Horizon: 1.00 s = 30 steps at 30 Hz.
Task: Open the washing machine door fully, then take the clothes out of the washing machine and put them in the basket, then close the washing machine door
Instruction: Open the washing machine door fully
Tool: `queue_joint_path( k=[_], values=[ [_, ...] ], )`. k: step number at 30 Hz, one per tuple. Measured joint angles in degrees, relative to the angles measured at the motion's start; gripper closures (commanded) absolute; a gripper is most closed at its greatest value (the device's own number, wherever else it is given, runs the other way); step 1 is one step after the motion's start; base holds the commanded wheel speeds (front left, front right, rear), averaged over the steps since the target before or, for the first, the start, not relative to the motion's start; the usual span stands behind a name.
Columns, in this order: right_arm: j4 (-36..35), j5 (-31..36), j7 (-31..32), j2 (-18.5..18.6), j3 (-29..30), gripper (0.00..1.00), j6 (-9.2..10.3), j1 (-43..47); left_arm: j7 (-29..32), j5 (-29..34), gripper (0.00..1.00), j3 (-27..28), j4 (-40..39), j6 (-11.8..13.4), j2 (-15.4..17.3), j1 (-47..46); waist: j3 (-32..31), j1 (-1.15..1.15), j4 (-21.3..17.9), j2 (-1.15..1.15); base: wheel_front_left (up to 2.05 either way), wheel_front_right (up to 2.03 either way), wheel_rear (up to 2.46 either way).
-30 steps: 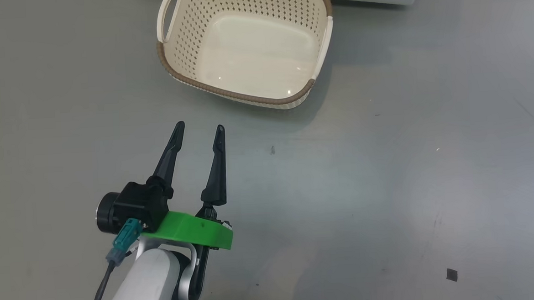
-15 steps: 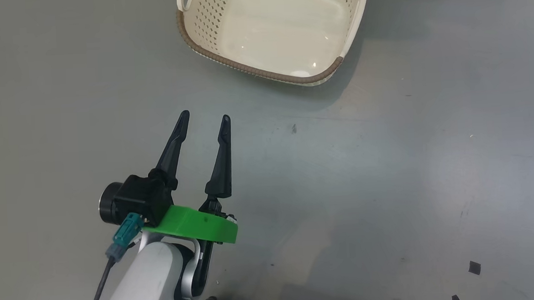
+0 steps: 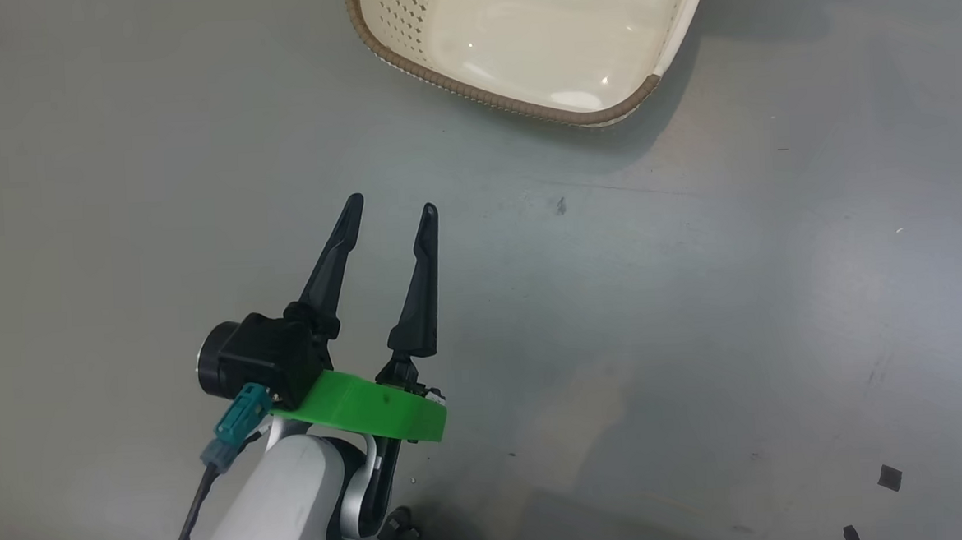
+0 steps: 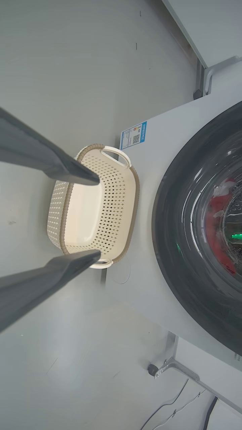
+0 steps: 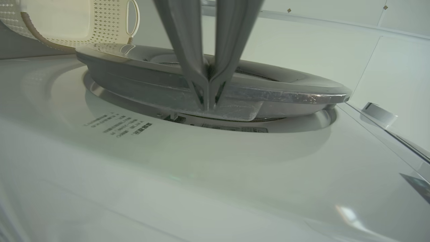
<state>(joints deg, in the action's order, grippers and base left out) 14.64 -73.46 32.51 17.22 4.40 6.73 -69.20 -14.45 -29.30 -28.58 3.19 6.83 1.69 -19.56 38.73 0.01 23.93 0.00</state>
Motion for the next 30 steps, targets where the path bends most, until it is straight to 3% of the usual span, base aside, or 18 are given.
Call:
queue_joint_path(
  k=[30],
  values=[
    [14.2, -2.2, 2.6, -1.6, 3.4, 1.00, 0.57, -11.4, 0.0, -2.1, 0.00, -2.1, -1.5, 0.0, -0.3, 0.0, 3.0, 0.00, 5.4, 0.00, 0.00, 0.00, 0.00]
  ],
)
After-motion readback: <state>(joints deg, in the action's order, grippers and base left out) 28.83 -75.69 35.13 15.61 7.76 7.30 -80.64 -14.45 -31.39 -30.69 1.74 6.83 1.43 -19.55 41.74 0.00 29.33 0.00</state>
